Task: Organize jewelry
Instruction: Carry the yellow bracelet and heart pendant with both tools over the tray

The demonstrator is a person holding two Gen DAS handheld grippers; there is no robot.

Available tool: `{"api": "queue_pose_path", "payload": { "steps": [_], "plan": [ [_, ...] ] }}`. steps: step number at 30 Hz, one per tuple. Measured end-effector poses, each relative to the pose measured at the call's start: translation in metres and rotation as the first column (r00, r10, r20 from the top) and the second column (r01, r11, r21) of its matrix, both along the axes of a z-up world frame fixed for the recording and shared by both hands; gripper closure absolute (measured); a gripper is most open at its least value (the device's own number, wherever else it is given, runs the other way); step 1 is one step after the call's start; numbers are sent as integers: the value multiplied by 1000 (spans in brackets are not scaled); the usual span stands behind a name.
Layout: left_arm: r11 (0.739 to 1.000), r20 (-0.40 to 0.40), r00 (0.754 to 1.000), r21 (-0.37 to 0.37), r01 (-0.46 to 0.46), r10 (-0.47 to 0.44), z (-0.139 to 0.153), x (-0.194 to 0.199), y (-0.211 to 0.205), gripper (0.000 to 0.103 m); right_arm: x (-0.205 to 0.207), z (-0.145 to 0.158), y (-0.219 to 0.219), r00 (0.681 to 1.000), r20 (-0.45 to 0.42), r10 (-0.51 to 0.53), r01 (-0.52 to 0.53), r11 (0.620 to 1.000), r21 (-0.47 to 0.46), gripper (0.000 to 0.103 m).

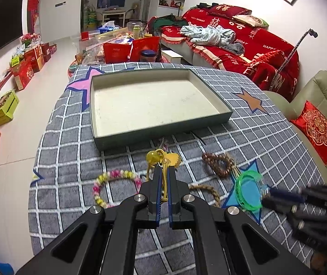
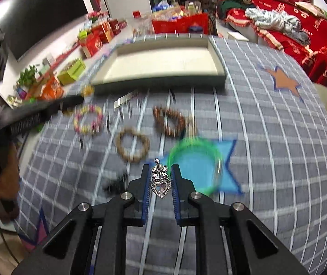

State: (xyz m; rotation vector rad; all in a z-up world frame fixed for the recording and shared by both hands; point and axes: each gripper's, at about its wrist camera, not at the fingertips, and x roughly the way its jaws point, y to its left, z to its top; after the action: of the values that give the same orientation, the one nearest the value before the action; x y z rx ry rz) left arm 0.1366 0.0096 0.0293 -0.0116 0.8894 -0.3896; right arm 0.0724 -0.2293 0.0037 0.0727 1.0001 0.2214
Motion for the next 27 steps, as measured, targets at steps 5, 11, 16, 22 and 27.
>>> {"api": "queue_pose_path", "payload": {
  "steps": [5, 11, 16, 22, 27],
  "plan": [
    [1000, 8, 1000, -2, -11, 11, 7, 25, -1, 82, 57, 23, 1, 999, 34, 0, -1, 999, 51, 84],
    [999, 40, 999, 23, -28, 27, 14, 74, -9, 82, 131, 33, 4, 999, 49, -17, 14, 998, 53, 84],
    [997, 29, 998, 39, -60, 59, 5, 128, -12, 82, 186, 20, 2, 998, 28, -50, 48, 997, 57, 84],
    [994, -10, 996, 61, -91, 92, -17, 187, -19, 82, 240, -9, 1, 996, 2, -88, 88, 996, 33, 84],
    [990, -46, 993, 87, -107, 112, -40, 215, -27, 82, 272, -34, 3, 995, -32, -90, 90, 996, 1, 84]
  ]
}}
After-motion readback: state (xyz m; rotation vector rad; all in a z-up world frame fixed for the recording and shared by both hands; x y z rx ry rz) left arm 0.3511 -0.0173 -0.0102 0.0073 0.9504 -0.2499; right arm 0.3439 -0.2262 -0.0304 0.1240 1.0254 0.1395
